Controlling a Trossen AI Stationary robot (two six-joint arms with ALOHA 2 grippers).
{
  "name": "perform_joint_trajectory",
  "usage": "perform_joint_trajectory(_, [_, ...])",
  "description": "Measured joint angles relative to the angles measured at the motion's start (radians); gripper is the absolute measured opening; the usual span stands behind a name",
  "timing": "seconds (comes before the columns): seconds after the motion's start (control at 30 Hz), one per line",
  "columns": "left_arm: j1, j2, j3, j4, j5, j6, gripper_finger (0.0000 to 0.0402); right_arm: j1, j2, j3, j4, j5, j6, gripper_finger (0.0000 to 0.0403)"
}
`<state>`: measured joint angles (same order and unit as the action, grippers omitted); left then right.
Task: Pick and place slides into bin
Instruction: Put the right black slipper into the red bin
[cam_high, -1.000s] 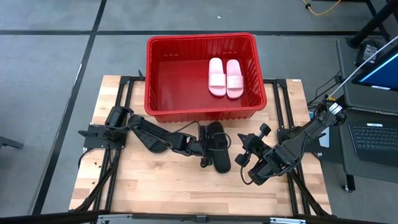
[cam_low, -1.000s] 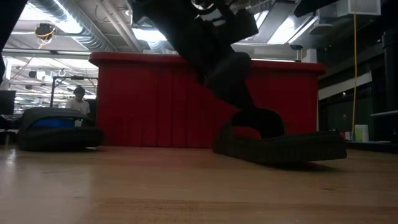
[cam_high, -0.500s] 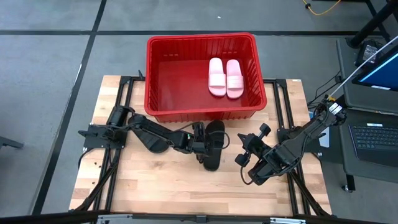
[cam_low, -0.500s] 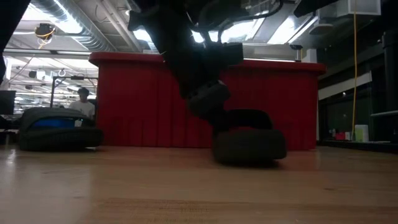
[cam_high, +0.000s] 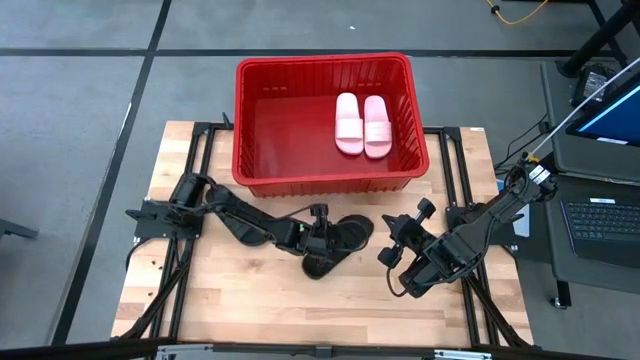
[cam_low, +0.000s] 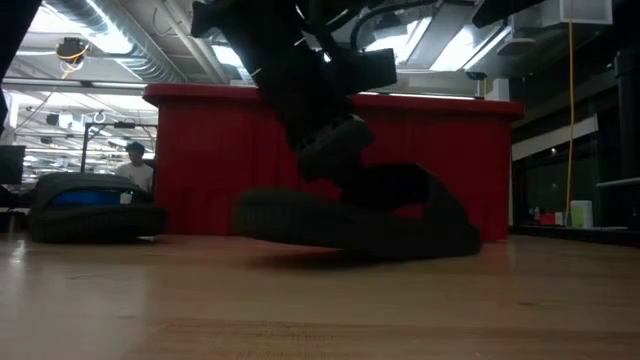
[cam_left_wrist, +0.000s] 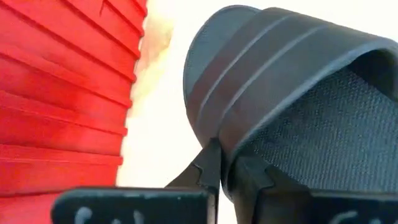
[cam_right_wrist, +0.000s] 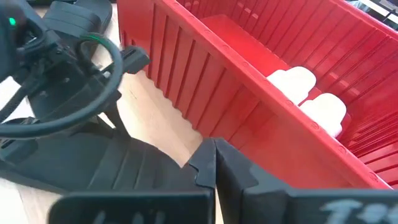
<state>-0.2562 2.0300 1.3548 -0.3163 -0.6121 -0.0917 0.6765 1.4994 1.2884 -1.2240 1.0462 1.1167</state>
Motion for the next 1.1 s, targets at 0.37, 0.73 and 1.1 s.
perform_joint_trajectory(0.37, [-0.047, -0.086, -0.001, 0.002, 0.047, 0.076, 0.0006, 0.000, 0.000, 0.000, -0.002, 0.000, -0.003, 0.0005])
perform_joint_trajectory(0.73, [-0.067, -0.301, -0.001, -0.027, 0.041, 0.290, 0.0004, 0.015, 0.000, 0.044, 0.127, -0.019, -0.375, 0.0005])
perform_joint_trajectory(1.1, [-0.044, -0.483, 0.000, -0.087, 0.115, 0.429, 0.0004, 0.016, -0.003, 0.243, 0.232, -0.159, -0.920, 0.0005])
